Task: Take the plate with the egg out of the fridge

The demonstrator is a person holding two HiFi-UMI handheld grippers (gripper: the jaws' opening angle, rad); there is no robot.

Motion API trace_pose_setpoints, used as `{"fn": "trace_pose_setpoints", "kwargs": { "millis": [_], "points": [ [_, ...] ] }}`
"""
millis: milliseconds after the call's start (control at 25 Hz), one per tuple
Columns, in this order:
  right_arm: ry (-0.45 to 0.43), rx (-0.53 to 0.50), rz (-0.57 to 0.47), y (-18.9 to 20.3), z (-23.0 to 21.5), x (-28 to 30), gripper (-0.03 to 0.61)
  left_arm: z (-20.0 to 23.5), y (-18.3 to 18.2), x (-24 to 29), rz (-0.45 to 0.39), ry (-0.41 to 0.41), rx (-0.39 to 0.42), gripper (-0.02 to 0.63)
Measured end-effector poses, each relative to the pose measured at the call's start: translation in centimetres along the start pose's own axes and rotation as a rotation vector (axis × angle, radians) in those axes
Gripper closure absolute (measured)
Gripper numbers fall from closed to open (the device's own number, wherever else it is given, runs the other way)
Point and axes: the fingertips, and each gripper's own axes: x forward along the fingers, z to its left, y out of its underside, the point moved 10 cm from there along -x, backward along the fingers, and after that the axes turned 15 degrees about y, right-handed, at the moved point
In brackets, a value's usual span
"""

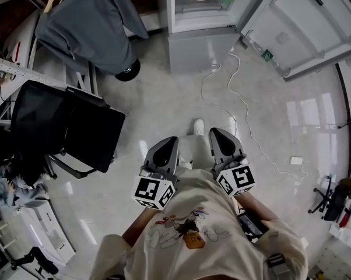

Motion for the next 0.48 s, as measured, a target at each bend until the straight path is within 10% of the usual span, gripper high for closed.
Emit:
{"fn": "trace_pose_setpoints", "kwargs": {
  "millis": [480],
  "points": [
    [0.052, 0.067, -0.035, -3.7, -10.1, 11.0, 0.572, 5.3, -5.2, 13.6, 0.057, 0.012, 0.066, 0.604]
  ]
}}
